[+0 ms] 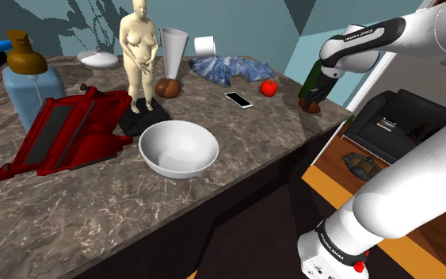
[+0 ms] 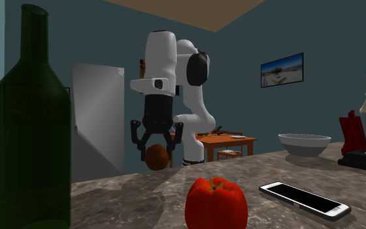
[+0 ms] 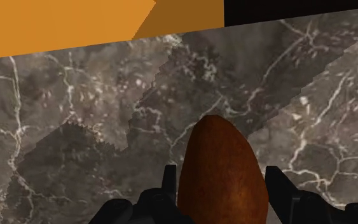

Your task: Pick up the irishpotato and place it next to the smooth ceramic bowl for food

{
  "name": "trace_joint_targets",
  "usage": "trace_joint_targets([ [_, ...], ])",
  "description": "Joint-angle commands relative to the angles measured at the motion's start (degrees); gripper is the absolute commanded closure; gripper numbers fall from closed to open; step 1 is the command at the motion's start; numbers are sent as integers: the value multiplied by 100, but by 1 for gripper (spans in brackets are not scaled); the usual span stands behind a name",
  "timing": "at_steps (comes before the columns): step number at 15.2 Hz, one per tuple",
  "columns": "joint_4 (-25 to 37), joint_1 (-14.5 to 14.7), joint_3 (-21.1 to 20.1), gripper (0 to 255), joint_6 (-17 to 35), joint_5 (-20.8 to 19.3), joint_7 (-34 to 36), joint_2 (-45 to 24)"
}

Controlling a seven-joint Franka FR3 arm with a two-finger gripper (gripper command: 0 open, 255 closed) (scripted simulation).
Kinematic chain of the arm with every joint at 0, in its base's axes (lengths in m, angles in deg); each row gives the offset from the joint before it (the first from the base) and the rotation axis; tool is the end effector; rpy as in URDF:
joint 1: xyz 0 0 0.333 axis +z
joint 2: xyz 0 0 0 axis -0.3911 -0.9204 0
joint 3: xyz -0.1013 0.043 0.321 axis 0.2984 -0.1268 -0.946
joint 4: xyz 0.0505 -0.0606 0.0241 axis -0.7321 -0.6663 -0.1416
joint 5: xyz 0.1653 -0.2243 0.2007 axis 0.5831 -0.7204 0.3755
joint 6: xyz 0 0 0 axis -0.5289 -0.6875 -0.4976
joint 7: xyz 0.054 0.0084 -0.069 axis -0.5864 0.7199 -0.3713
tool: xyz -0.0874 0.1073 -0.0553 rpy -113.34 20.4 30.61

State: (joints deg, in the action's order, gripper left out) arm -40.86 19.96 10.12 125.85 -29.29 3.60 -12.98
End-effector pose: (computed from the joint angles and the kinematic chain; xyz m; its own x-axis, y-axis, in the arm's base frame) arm 0.3667 -0.3132 0.4360 0.9960 -0.0689 0.0574 -0.0725 -0.9954 0.0630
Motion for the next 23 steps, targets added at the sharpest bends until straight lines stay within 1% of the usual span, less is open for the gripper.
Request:
trace_joint_targets([
  [1,102,2,-17,255,-158,-35,26,63],
  [10,593,9,-98,255,-860,-150,109,307],
  [21,1327,33,-177,255,-1708,-183,129,438],
  [22,1332,33,-178,255,-1715,-184,129,439],
  [23,1251,80,-281,255,-1717,-226,297,519],
])
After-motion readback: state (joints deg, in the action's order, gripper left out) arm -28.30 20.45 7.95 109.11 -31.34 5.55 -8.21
